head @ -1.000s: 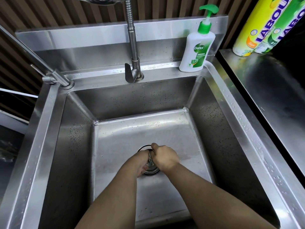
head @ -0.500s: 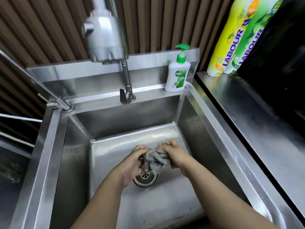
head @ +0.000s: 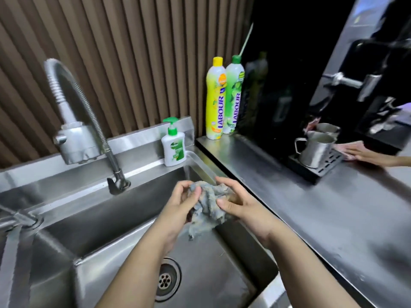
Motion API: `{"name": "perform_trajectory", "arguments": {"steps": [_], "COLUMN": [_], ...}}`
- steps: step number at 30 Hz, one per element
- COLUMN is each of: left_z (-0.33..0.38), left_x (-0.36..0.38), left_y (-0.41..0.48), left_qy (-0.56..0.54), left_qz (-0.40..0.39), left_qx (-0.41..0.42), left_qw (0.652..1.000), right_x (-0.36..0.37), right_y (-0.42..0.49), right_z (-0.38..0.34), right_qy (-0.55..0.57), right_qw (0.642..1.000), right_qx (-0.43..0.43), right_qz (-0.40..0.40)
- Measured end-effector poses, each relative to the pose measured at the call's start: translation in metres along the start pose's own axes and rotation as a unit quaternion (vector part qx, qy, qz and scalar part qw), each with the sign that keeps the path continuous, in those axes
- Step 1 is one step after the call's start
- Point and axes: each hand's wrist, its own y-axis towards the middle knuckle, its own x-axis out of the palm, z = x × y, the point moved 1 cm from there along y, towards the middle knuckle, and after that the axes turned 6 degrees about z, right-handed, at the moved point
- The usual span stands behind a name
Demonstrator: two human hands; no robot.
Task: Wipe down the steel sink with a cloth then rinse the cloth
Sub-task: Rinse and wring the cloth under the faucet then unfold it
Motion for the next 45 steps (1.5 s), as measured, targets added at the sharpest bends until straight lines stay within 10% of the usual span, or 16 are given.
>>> {"name": "perform_trajectory", "arguments": {"steps": [9, 31, 39, 45], "left_z": [0.009, 0.069, 0.08, 0.085], "left_x": [0.047, 0.113, 0.132, 0.143], "left_y": [0.015, 0.117, 0.132, 0.149], "left_qy": [0.087, 0.269, 0.09, 0.161], "left_qz": [-0.106, 0.022, -0.019, -0.054], "left_qx": [0.025, 0.173, 0.138, 0.151], "left_qw": [0.99, 0.947, 0.986, 0.974], "right_x": [-0.057, -0.183, -0.199, -0.208], "right_y": [0.009, 0.078, 0.084, 0.08], "right_z": [-0.021, -0.086, -0.08, -0.044], "right_qy": [-0.176, -0.245, -0.107, -0.246], "right_qw": [0.969, 0.959, 0.988, 0.958], "right_qx": [-0.092, -0.141, -0.1, 0.041], "right_qz": [0.148, 0.022, -0.045, -0.14]}}
